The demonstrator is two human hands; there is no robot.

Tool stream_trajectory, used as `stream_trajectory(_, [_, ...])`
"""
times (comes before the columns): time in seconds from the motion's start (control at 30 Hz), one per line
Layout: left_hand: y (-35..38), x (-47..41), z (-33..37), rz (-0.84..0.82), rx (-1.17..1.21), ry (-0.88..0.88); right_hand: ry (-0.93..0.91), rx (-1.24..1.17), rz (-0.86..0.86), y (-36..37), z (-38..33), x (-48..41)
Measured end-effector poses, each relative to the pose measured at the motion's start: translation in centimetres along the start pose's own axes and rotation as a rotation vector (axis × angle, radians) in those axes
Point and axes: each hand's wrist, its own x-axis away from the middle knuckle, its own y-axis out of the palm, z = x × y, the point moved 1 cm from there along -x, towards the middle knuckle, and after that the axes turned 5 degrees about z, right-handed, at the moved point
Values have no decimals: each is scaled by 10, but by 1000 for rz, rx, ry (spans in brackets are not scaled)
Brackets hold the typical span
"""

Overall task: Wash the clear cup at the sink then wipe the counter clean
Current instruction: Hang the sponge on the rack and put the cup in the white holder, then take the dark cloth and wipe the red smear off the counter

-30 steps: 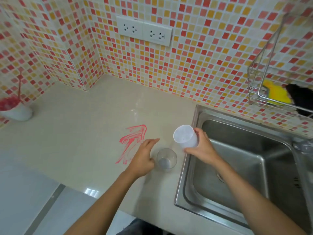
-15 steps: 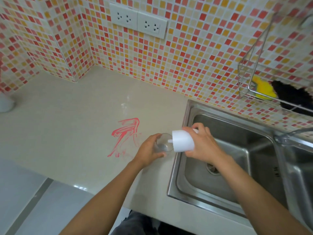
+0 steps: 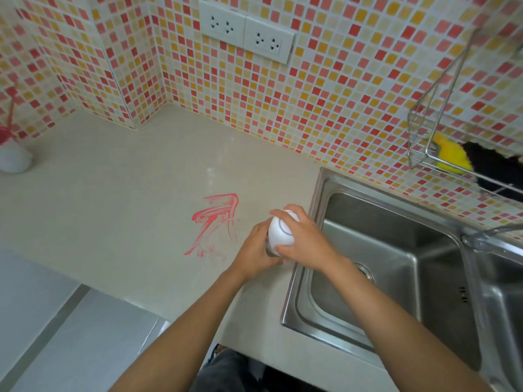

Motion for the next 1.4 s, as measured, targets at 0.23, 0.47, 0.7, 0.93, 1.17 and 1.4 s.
stream_trajectory(0.23, [-5, -2, 14, 4, 0, 56, 111, -130, -13, 17, 4, -3])
stream_trajectory(0.47, [-2, -3, 5, 4, -17, 33, 122, -176, 77, 26, 6, -3])
stream_trajectory(0.7, [-3, -3, 7, -19, -66, 19, 112, -155, 94, 31, 9, -3])
stream_trajectory(0.93, [-13, -12, -4, -162, -159, -33, 168, -180, -23, 26, 9, -12])
stream_trajectory(1.17, [-21, -11, 73, 209, -493, 104, 91, -125, 481, -39, 57, 45])
stream_trajectory(1.4, [44, -2, 110, 244, -674, 410, 200, 4, 555, -45, 115, 96])
